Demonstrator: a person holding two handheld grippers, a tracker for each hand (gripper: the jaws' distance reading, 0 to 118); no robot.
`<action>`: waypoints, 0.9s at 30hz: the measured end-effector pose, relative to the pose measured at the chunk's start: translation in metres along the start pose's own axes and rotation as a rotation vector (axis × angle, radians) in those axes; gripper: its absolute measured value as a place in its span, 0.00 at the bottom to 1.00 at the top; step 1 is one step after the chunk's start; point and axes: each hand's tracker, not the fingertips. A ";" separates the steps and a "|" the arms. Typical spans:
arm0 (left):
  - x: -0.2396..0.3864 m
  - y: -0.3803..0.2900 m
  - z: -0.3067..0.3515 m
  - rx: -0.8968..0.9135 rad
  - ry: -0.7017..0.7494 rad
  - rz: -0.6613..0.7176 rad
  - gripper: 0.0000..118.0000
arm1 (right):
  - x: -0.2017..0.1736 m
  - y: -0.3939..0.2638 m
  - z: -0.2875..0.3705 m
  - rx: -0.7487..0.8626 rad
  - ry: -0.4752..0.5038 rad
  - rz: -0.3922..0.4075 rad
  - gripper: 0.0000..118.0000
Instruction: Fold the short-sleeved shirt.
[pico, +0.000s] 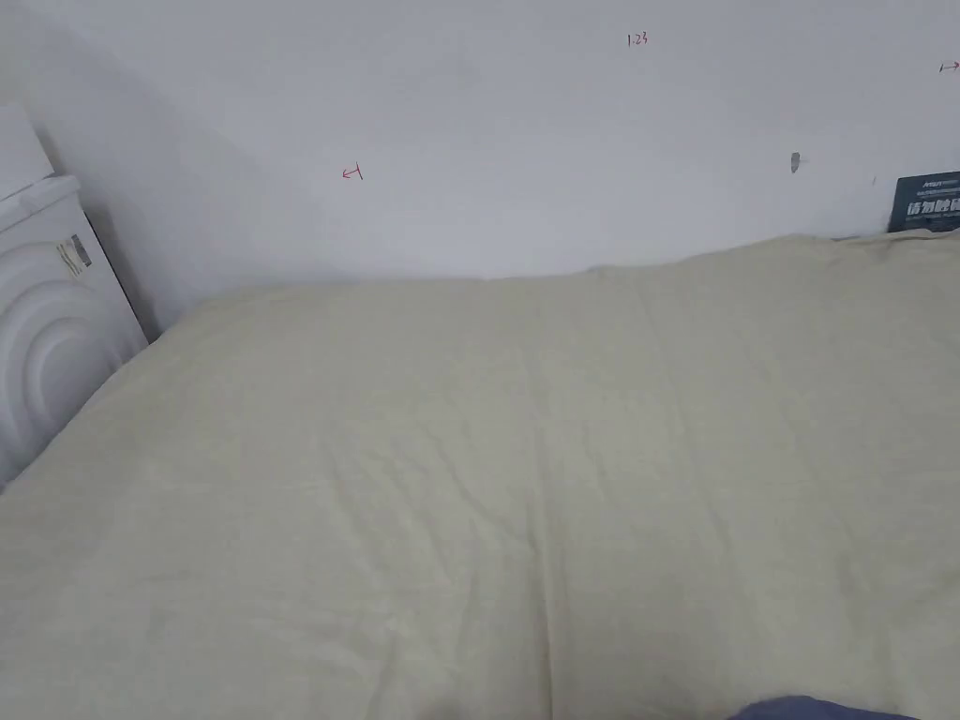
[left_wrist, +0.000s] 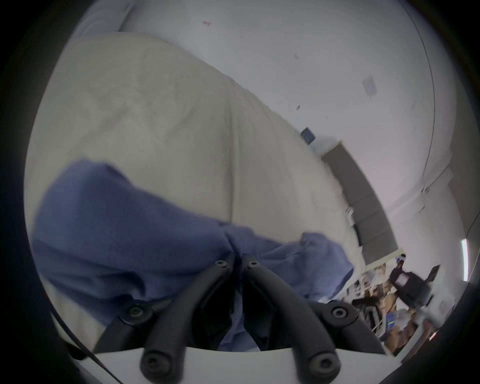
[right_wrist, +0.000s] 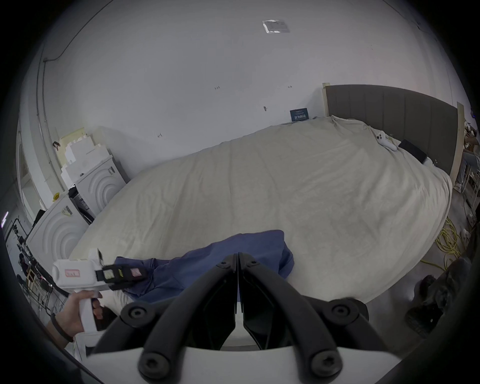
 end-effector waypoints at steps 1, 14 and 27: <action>-0.004 0.008 0.019 0.053 -0.028 -0.003 0.08 | -0.001 0.001 0.000 0.011 0.003 0.004 0.01; -0.101 0.023 0.046 0.113 0.053 0.409 0.88 | -0.012 -0.003 -0.008 -0.018 0.040 0.013 0.01; -0.085 0.014 0.034 0.154 0.102 0.364 0.18 | -0.002 -0.005 -0.004 -0.019 0.009 -0.003 0.01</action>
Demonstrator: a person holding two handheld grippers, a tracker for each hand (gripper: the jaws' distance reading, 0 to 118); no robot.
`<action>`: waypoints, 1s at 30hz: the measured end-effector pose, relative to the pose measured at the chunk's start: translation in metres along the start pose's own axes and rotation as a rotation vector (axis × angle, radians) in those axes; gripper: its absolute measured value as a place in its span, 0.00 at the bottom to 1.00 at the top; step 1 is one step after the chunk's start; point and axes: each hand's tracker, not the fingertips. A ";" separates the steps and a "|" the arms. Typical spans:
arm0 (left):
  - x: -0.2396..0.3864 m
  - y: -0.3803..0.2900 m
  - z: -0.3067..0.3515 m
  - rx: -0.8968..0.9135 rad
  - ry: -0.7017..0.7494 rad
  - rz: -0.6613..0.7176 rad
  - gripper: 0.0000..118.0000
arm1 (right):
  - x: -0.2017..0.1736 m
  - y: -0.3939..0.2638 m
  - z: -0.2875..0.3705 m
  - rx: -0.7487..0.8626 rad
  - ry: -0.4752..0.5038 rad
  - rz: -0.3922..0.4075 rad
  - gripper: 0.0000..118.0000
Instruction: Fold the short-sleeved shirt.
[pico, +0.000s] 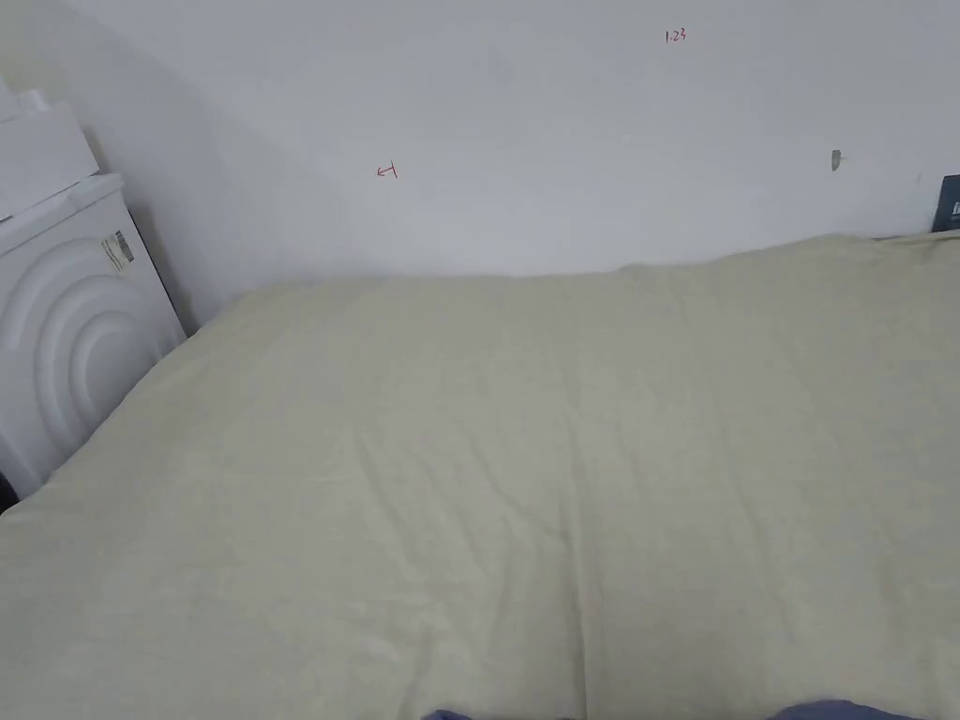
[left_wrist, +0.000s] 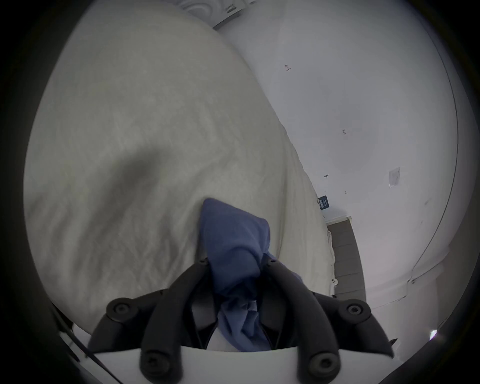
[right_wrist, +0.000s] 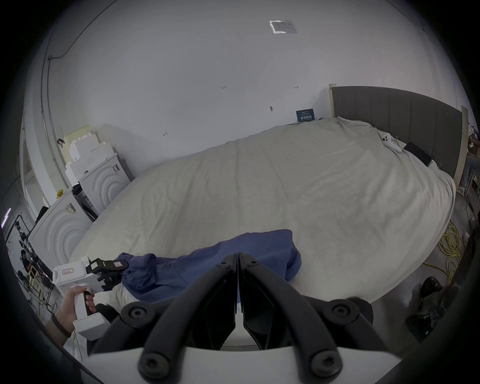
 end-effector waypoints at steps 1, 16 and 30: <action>-0.001 0.003 0.007 0.022 0.006 0.012 0.18 | 0.001 0.000 0.001 0.002 -0.002 0.000 0.01; 0.142 -0.060 0.055 0.126 0.106 -0.987 0.17 | 0.009 -0.007 -0.005 -0.004 0.000 -0.049 0.01; 0.175 -0.229 -0.045 -0.169 0.060 -1.507 0.76 | 0.035 -0.019 0.008 -0.015 -0.069 -0.093 0.01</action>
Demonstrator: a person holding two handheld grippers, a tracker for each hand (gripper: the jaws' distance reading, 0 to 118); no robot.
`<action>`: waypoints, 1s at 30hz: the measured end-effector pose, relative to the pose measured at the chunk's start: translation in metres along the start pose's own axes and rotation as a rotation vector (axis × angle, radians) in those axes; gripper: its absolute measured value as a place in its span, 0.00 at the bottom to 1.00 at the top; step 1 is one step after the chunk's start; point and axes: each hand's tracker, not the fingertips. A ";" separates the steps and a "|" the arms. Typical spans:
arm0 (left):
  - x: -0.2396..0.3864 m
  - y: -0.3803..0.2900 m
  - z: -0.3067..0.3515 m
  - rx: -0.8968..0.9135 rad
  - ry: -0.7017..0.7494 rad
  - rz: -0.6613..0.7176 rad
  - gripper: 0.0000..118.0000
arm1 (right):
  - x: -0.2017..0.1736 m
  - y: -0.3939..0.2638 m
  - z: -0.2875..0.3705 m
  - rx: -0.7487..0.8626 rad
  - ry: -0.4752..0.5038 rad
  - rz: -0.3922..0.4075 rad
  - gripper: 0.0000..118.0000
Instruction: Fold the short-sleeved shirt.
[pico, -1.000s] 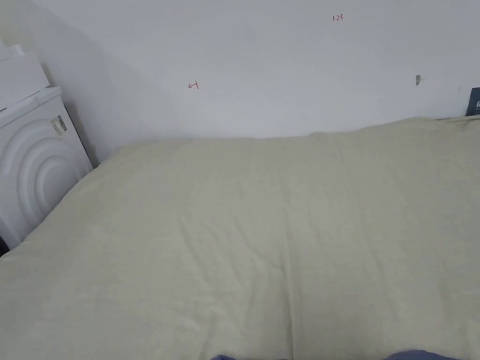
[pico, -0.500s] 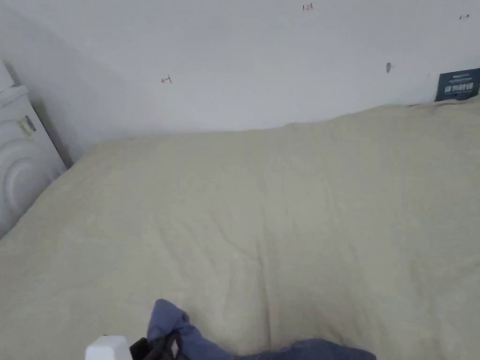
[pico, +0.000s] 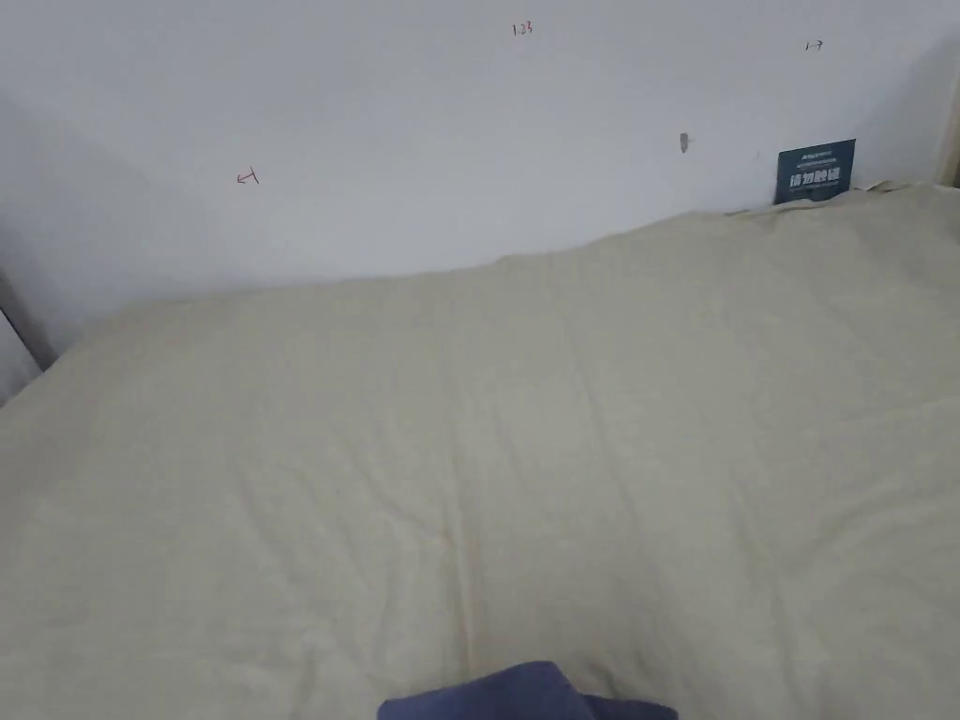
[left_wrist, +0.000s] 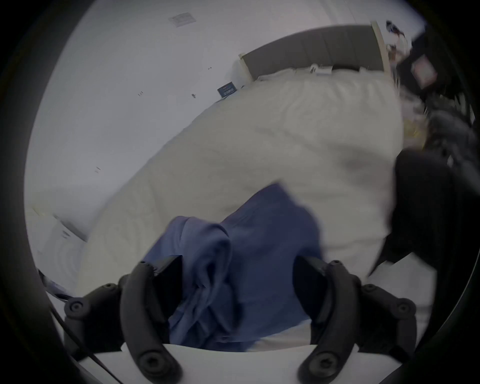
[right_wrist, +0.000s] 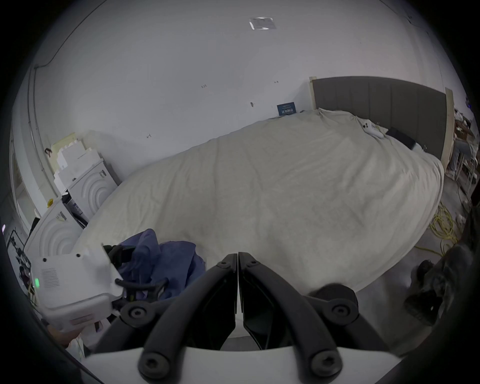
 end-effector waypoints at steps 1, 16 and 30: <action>-0.006 0.005 0.008 0.034 -0.033 0.081 0.76 | 0.002 -0.001 -0.001 0.002 0.003 -0.018 0.01; -0.156 -0.035 -0.023 0.104 -0.435 1.181 0.15 | 0.000 0.004 0.000 0.008 0.038 -0.031 0.01; -0.098 -0.036 -0.053 -0.061 -0.425 1.016 0.04 | -0.013 0.006 -0.005 -0.013 0.051 0.015 0.01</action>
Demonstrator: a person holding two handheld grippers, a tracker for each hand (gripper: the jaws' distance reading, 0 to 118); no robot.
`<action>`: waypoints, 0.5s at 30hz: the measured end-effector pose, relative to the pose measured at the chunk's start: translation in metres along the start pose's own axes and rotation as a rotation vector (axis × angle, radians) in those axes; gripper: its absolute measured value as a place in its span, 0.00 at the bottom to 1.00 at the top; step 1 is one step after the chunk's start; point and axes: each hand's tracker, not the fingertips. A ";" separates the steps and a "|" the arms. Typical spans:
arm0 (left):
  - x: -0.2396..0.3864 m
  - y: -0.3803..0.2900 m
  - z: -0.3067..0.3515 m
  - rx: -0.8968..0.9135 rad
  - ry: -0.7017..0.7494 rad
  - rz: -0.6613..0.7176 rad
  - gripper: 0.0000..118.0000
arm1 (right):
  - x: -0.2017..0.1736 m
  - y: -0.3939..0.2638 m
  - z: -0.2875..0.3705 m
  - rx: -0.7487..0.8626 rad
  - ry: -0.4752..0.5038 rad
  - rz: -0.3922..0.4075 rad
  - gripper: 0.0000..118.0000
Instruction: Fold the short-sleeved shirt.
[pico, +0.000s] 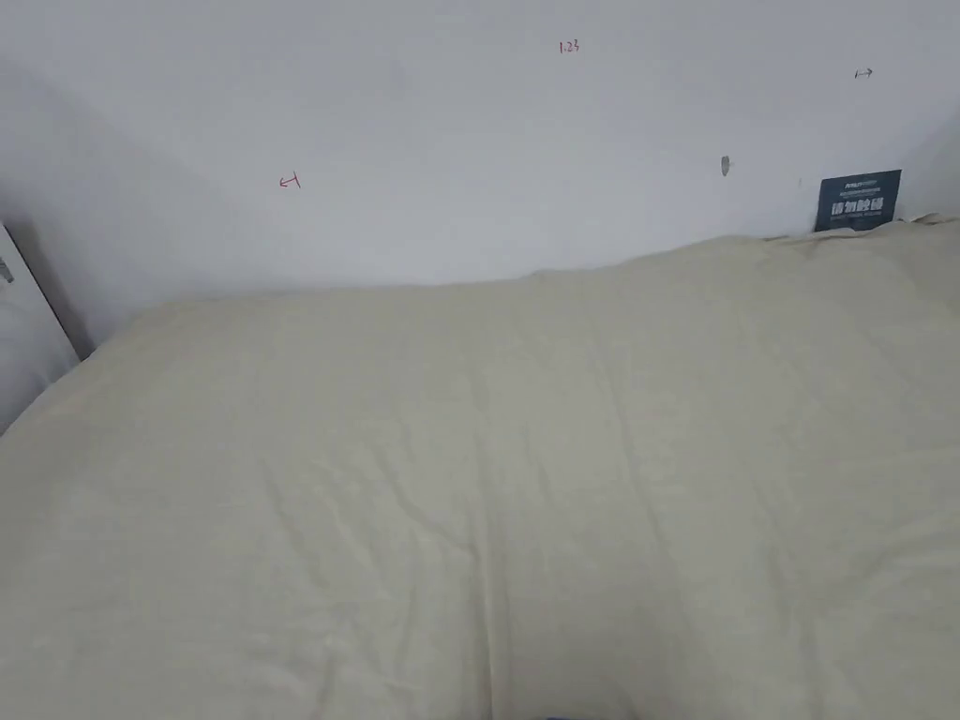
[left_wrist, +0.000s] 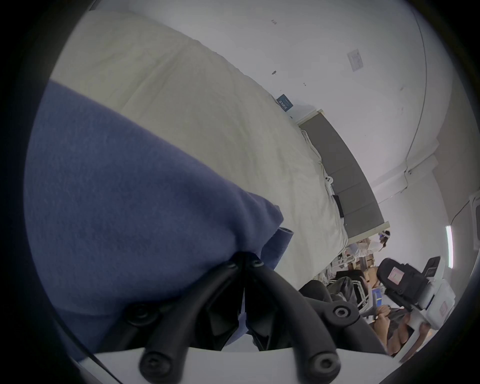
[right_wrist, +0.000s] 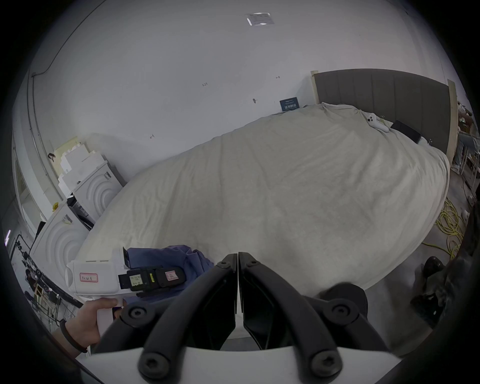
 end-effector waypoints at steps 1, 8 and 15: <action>0.001 0.001 0.001 0.003 -0.003 0.000 0.04 | -0.003 0.000 0.000 0.004 0.010 0.006 0.01; 0.017 -0.002 0.089 0.167 -0.030 -0.107 0.04 | -0.037 -0.003 -0.019 -0.037 0.166 0.059 0.01; -0.034 -0.007 0.177 0.285 0.089 0.018 0.04 | -0.089 -0.016 -0.094 -0.187 0.459 0.053 0.01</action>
